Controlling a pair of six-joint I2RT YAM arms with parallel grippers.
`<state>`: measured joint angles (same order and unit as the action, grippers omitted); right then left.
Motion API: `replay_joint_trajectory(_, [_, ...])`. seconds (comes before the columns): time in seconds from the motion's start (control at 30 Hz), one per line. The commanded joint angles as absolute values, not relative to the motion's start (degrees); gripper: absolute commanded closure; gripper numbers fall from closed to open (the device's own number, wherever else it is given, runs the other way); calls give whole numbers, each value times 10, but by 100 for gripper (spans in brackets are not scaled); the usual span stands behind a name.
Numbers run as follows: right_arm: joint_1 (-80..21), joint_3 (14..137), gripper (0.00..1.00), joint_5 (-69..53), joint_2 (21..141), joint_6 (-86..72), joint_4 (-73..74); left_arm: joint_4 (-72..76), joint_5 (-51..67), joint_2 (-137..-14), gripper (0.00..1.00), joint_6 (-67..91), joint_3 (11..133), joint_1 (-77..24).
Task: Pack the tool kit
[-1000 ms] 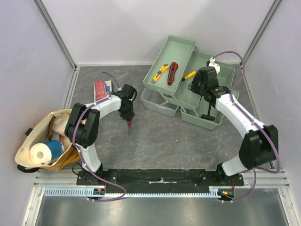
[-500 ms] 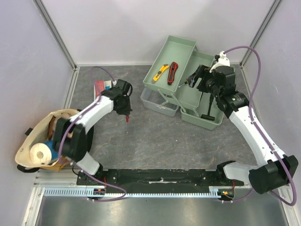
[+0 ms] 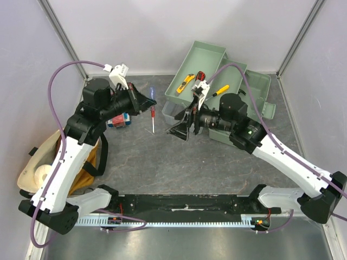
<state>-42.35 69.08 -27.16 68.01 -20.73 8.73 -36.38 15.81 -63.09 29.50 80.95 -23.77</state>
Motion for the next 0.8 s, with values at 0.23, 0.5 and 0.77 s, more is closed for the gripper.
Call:
replay_joint_trajectory(0.23, [-504, 684, 30, -245, 719, -248, -76, -179, 381, -592, 98, 419, 771, -241])
replay_joint_trajectory(0.5, [-510, 674, 65, -215, 729, -314, -140, -155, 391, -572, 98, 431, 754, -241])
replay_joint_trajectory(0.77, [-510, 683, 100, -144, 712, -299, -94, -177, 328, -547, 39, 369, 732, -239])
